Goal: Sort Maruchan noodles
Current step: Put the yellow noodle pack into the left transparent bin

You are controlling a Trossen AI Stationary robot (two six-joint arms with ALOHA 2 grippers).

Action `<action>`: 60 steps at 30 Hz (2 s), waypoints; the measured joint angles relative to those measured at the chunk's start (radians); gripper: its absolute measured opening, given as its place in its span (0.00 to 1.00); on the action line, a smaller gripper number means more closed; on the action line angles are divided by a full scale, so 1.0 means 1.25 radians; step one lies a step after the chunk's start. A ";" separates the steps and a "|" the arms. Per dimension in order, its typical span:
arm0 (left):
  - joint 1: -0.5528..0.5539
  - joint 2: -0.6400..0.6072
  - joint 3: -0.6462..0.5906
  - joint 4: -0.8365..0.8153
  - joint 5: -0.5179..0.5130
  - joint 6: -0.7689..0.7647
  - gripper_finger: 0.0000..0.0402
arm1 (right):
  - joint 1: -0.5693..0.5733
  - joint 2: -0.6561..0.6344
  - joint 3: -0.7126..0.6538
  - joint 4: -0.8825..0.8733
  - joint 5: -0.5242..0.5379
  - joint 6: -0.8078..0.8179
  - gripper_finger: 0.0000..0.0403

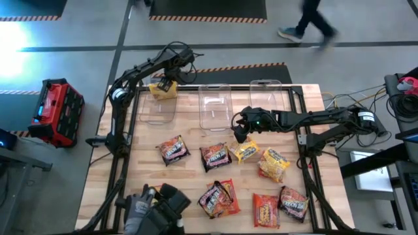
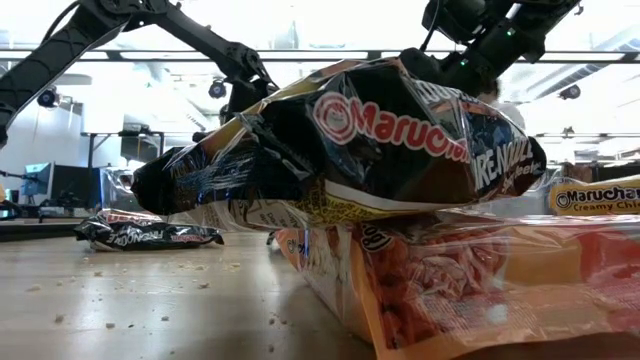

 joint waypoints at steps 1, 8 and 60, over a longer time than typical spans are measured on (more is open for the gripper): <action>0.000 0.000 0.004 0.001 -0.006 -0.027 0.43 | 0.000 0.000 0.000 0.000 0.000 0.000 0.53; -0.005 0.000 0.082 -0.022 0.011 -0.200 0.43 | 0.000 0.000 0.000 0.000 0.000 0.000 0.53; -0.090 -0.533 -0.748 0.201 0.315 -0.892 0.43 | 0.000 0.000 0.000 0.000 0.000 0.000 0.53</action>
